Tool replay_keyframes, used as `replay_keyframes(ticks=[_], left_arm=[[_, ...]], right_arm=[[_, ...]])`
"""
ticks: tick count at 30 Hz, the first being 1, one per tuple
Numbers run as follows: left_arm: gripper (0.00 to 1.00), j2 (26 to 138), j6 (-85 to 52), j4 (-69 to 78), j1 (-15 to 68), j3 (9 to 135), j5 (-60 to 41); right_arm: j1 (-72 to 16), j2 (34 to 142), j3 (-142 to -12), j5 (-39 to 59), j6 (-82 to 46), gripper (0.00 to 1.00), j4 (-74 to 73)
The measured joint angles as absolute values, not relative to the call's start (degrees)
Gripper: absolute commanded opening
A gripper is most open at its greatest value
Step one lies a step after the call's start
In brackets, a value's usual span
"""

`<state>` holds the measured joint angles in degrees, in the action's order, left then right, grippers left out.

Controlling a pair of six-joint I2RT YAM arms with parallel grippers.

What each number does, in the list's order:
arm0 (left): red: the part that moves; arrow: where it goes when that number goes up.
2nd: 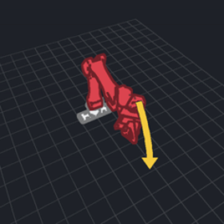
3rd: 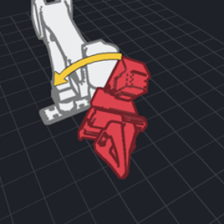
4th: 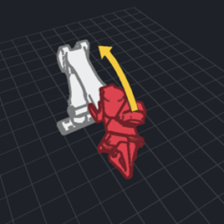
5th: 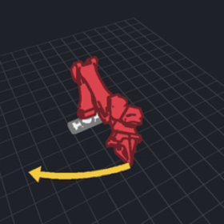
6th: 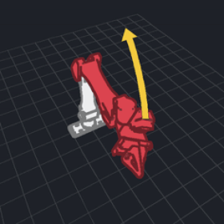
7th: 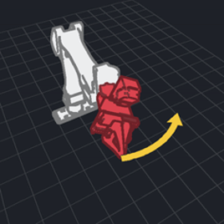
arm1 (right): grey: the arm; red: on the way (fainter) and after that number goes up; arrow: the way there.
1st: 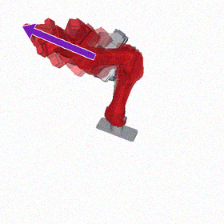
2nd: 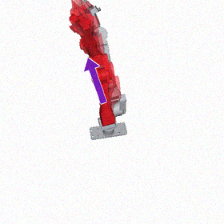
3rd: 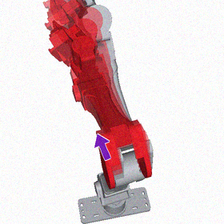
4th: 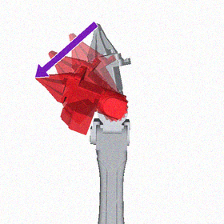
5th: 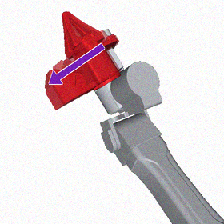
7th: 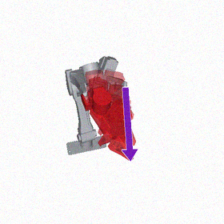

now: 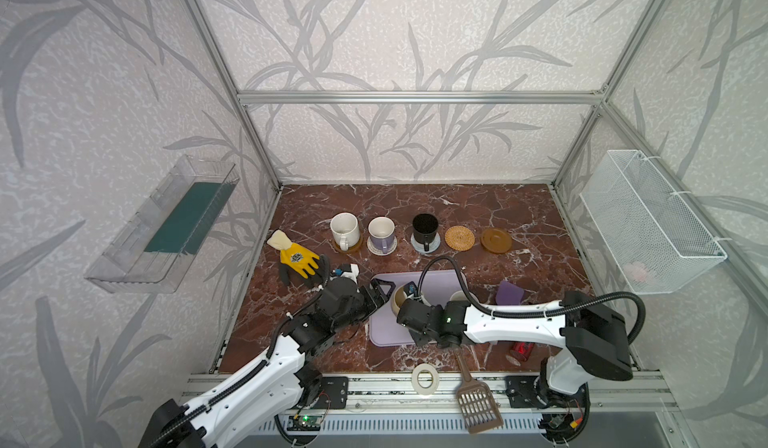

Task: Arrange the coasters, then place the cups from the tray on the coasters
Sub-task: 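Lift the cream mug out of the tray with the right gripper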

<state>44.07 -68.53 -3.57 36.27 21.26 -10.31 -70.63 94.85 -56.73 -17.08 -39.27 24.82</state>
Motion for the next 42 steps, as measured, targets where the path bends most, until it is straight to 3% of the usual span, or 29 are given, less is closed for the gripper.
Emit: replay_keyframes(ticks=[5,12,20,28,33,42], left_arm=[[0.84,43.42,-68.51,-5.63,36.18,21.26,-9.93],[0.85,41.74,-67.88,-8.21,35.94,21.26,-9.32],[0.84,41.08,-67.61,-9.69,35.92,21.28,-8.99],[0.84,40.77,-68.58,-9.5,35.92,21.28,-9.28],[0.99,40.25,-70.48,-6.92,35.88,22.26,-10.72],[0.99,47.35,-70.52,-0.21,35.88,28.97,-15.55]], right_arm=[[-69.36,96.05,-57.74,-15.11,-39.03,0.26,25.58],[-67.31,96.31,-58.39,-12.75,-37.63,0.09,25.34],[-67.22,96.05,-58.39,-12.82,-36.29,0.0,25.41],[-67.22,89.71,-57.23,-13.78,-34.48,0.0,25.1],[-67.16,84.93,-56.6,-15.68,-33.89,0.0,25.17],[-62.46,76.53,-56.12,-16.47,-31.53,0.0,26.26]])
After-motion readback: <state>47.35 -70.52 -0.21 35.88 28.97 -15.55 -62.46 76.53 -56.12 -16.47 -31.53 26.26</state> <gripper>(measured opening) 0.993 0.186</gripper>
